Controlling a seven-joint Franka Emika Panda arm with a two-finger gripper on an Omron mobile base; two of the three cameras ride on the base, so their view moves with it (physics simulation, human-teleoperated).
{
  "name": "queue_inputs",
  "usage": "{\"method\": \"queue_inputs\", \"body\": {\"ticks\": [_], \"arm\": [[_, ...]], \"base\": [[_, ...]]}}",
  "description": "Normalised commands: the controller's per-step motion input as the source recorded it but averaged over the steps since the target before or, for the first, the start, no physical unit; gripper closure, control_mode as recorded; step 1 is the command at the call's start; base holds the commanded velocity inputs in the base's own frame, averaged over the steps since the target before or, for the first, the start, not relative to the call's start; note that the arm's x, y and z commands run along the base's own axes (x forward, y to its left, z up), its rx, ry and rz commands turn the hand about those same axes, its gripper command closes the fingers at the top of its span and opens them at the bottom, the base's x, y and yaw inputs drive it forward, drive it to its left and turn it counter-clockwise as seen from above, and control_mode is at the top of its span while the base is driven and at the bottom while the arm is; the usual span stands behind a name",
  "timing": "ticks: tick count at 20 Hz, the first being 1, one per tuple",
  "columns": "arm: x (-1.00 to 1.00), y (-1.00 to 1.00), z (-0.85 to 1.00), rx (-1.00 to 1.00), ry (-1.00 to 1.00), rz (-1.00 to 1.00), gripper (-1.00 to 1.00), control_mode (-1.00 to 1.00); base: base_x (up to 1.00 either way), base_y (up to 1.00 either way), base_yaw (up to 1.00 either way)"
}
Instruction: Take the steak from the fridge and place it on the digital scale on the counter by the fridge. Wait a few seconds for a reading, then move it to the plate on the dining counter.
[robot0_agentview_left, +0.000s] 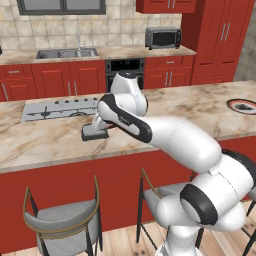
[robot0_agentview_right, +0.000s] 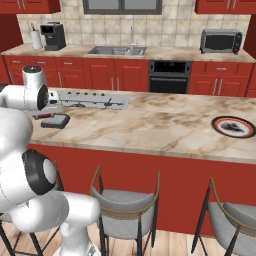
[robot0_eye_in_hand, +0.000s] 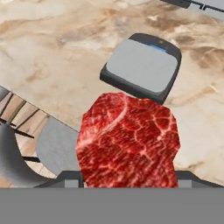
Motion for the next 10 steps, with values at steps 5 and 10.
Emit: {"method": "queue_inputs", "body": {"ticks": [5, 10], "arm": [[0.42, 0.04, -0.27, -0.01, 0.0, 0.02, 1.0, -1.0], [0.37, 0.09, -0.2, 0.0, 0.0, 0.03, 1.0, -1.0]], "base": [[0.0, 0.0, 0.0], [0.0, 0.0, 0.0]]}}
